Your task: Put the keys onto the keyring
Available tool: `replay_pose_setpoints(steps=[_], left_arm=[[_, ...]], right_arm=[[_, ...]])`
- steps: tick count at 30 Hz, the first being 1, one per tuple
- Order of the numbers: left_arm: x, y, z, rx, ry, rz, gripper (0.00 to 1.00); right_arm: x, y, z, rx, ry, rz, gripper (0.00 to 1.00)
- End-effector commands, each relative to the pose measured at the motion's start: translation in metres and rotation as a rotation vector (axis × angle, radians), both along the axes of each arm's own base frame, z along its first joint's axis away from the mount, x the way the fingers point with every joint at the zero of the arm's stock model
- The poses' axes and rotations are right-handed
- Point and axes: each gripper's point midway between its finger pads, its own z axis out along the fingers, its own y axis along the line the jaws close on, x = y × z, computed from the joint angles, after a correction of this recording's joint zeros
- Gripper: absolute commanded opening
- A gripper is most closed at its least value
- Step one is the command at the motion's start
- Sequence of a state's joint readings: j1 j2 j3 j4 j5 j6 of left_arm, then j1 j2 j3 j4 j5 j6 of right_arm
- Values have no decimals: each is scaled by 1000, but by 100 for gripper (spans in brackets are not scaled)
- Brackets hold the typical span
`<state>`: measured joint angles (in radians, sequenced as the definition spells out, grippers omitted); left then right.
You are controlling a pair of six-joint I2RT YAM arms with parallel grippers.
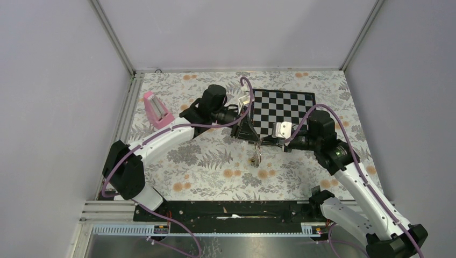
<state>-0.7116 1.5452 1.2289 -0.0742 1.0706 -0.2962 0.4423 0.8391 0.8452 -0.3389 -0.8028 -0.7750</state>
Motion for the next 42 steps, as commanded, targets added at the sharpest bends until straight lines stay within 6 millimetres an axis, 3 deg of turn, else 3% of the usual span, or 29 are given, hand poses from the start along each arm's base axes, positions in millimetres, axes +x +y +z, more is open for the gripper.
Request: replay_pose_setpoints(steps=[1,5,11,15,19,34,42], left_arm=[[-3,4,24,-55,-157,-39,6],[0,3,20,-62,-218,-55,33],[7,8,2,-69,-459,-116,72],[18,9,-11,-61,-615,-135,87],[30,6,-20,-25,-646,-120,90],[2,-13,-30,-42,-374,-12,90],[11,-15,-32,-3,-292,90,88]], right_arm=[[15,-14,23,-47,-105,-79,0],[11,-10,24,-53,-82,-59,0],[1,-7,28,-31,-48,-28,0],[-6,-3,27,-15,-18,5,0],[-7,-2,27,-5,-6,7,0],[1,-6,29,6,3,-63,0],[5,-9,29,3,-4,-86,0]])
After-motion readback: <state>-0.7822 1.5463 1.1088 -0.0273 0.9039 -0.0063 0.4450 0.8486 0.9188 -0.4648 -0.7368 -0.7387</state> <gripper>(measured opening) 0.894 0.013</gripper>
